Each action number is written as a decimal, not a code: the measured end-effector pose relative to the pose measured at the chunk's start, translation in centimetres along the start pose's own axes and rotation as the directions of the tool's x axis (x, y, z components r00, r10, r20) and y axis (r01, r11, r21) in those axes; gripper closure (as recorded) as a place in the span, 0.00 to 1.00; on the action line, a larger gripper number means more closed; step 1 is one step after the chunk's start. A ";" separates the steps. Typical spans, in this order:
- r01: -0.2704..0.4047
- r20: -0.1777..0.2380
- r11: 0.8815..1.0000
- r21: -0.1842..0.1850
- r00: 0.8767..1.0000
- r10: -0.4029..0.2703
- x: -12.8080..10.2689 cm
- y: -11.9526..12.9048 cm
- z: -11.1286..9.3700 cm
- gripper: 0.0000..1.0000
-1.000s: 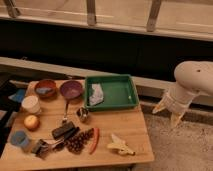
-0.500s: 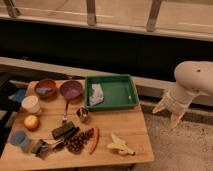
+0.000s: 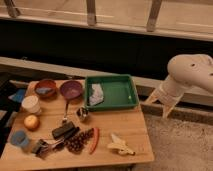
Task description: Place sponge in tray
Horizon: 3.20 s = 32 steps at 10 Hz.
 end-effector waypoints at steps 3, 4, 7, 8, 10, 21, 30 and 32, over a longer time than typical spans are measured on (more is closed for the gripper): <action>0.133 -0.008 0.983 -0.127 0.991 -0.135 2.6 6.6 -2.1 0.35; 0.141 -0.006 0.981 -0.136 0.990 -0.143 2.8 6.9 -2.3 0.35; 0.142 -0.005 0.981 -0.134 0.990 -0.144 2.7 6.9 -2.3 0.35; 0.150 -0.005 0.979 -0.138 0.988 -0.152 2.7 7.0 -2.3 0.35; 0.194 0.006 0.969 -0.153 0.981 -0.195 2.8 8.8 -2.2 0.35; 0.359 0.099 0.898 -0.256 0.934 -0.345 8.0 25.2 -0.4 0.35; 0.481 0.100 0.827 -0.290 0.875 -0.474 12.2 37.5 3.5 0.35; 0.502 0.084 0.801 -0.326 0.859 -0.505 13.6 40.8 4.2 0.35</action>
